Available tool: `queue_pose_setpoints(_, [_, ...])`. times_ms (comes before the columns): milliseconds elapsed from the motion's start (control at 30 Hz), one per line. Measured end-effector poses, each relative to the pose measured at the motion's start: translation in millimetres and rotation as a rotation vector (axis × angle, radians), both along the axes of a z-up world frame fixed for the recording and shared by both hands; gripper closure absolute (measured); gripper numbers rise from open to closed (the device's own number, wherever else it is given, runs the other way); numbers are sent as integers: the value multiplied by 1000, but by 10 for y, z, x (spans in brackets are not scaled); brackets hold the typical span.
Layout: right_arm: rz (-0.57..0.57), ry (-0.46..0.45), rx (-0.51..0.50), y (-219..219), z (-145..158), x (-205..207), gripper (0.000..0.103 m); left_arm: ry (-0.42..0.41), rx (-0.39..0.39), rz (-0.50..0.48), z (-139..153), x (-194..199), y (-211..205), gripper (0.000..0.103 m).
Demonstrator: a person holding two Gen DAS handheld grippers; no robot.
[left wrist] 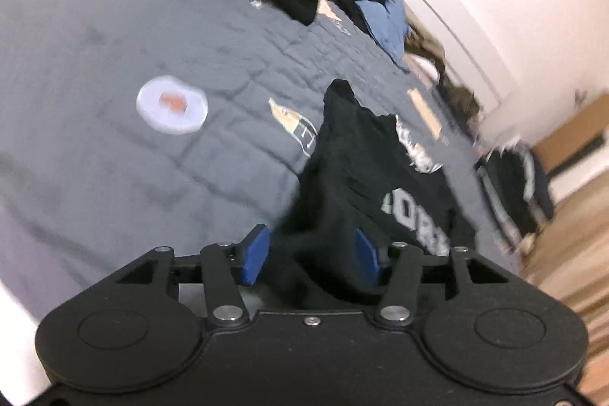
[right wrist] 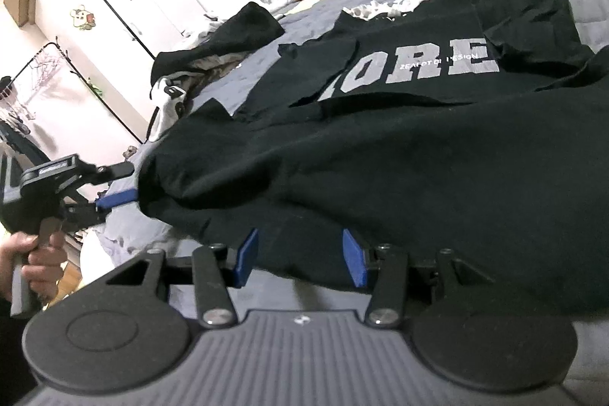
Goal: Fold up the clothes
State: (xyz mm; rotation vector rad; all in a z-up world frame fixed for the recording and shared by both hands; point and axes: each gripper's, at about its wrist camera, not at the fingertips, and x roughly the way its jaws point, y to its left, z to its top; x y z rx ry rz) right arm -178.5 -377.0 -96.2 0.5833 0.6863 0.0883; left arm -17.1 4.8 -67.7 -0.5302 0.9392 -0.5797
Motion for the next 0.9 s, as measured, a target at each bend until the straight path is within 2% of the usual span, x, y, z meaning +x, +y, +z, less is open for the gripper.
queue_pose_setpoints(100, [4, 5, -6, 19, -10, -6, 55, 38, -54, 23, -70, -120, 43, 53])
queue_pose_setpoints(267, [4, 11, -18, 38, -51, -1, 55, 116, -87, 38, -313, -158, -99, 53])
queue_pose_setpoints(533, [-1, 18, -13, 27, -144, 11, 55, 162, -73, 100, -651, 38, -315, 54])
queue_pose_setpoints(633, [2, 17, -14, 23, -166, 16, 55, 150, -90, 130, -679, 80, -277, 69])
queue_pose_setpoints(667, [3, 16, -14, 22, -173, 18, 55, 144, -96, 142, -677, 92, -257, 80])
queue_pose_setpoints(700, [3, 16, -14, 20, -180, 20, 55, 138, -103, 153, -675, 105, -237, 84])
queue_pose_setpoints(767, [3, 13, -3, 2, -201, 17, 55, 114, -124, 172, -637, 116, -181, 89])
queue_pose_setpoints(900, [2, 11, 15, -41, -229, 7, 59, 36, -147, 221, -482, 90, -46, 92])
